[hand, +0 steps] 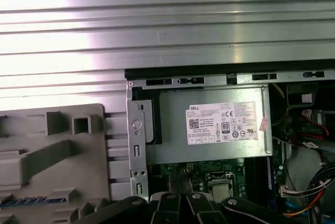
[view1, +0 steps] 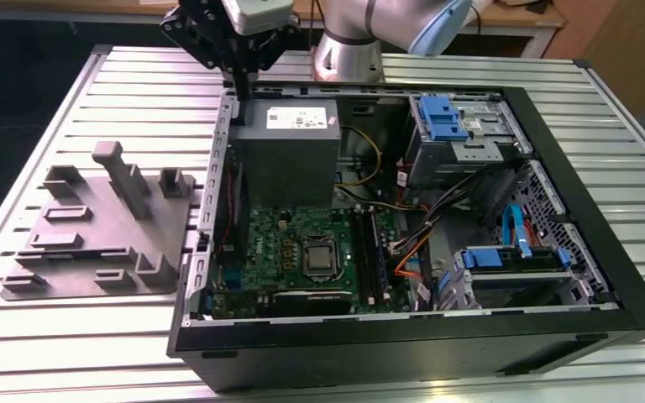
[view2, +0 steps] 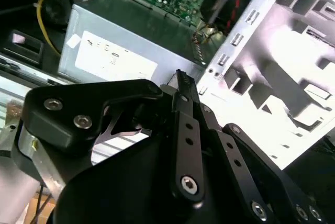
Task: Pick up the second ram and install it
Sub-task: 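Reach for the second ram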
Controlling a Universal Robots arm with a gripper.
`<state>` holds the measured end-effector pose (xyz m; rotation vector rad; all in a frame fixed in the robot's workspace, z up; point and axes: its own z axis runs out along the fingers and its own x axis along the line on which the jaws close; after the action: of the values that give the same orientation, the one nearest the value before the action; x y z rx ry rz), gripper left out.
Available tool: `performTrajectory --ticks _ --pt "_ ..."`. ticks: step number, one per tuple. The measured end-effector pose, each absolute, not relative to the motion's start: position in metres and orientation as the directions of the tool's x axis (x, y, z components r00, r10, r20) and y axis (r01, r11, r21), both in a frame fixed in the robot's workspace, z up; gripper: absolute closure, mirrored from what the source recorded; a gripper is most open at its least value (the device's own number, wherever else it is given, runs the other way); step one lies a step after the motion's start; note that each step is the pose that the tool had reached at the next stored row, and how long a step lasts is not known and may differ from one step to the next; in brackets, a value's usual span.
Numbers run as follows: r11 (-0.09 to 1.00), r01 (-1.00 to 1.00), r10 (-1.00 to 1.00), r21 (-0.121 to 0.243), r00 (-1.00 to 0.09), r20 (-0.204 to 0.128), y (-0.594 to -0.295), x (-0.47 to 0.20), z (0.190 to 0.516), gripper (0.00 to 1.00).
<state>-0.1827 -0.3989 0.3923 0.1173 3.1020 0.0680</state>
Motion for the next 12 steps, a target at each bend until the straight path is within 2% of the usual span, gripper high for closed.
performTrajectory --ticks 12 --pt "0.996 0.075 0.076 0.046 -0.996 -0.039 -0.399 -0.223 0.391 0.9"
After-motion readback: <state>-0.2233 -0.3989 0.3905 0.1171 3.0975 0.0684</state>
